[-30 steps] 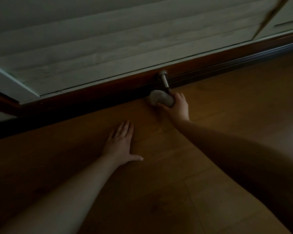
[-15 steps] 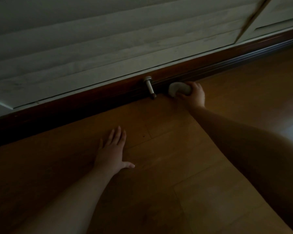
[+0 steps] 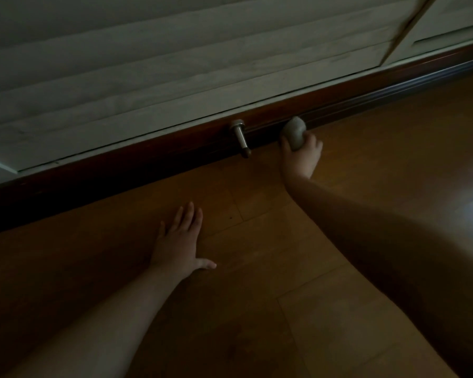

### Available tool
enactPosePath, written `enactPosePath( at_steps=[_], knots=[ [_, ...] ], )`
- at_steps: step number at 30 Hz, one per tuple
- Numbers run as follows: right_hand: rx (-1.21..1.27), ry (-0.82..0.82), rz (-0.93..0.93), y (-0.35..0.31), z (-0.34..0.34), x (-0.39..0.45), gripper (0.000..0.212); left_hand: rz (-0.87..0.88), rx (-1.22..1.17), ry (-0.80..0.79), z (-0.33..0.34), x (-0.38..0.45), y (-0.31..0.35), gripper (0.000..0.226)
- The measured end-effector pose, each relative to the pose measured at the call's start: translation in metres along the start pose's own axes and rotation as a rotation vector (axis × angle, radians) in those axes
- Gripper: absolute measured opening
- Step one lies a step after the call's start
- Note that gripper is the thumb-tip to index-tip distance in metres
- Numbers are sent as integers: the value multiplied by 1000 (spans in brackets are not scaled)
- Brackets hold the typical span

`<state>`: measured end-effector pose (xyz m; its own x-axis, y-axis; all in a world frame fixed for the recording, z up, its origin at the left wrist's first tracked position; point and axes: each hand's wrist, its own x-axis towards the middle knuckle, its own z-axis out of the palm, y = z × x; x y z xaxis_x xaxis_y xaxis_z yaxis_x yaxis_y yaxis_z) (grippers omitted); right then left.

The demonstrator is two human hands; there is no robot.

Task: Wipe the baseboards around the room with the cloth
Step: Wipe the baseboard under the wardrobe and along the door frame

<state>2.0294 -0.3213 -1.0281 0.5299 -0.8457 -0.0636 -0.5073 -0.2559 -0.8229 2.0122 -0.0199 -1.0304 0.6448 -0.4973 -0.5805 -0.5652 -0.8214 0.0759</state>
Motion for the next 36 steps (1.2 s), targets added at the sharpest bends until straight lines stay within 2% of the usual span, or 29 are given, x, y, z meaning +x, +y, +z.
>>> enactPosePath(
  at_steps=[6, 10, 13, 18, 21, 25, 29, 36],
  knots=[
    [-1, -289, -244, 6, 23, -47, 53, 9, 13, -5, 1, 0, -1, 133],
    [-42, -355, -369, 13, 14, -40, 51, 11, 19, -10, 0, 0, -1, 133],
    [-84, -275, -336, 22, -1, -27, 54, 13, -14, -16, -2, 0, 0, 132],
    [-63, 7, -150, 29, -44, 22, 55, 17, -15, -14, -3, 1, -1, 132],
    [-47, 112, -71, 19, -65, 60, 55, 5, -16, -6, 1, 1, -1, 133],
    [-148, 89, -99, 7, -72, 80, 56, 10, -8, 6, 2, 2, -1, 134],
    [-125, 77, -146, -7, -49, 58, 56, 9, -5, 14, 4, 3, -1, 135],
    [-23, -99, -240, -18, -16, 2, 53, 4, 4, 7, 2, 2, 1, 135]
  ],
)
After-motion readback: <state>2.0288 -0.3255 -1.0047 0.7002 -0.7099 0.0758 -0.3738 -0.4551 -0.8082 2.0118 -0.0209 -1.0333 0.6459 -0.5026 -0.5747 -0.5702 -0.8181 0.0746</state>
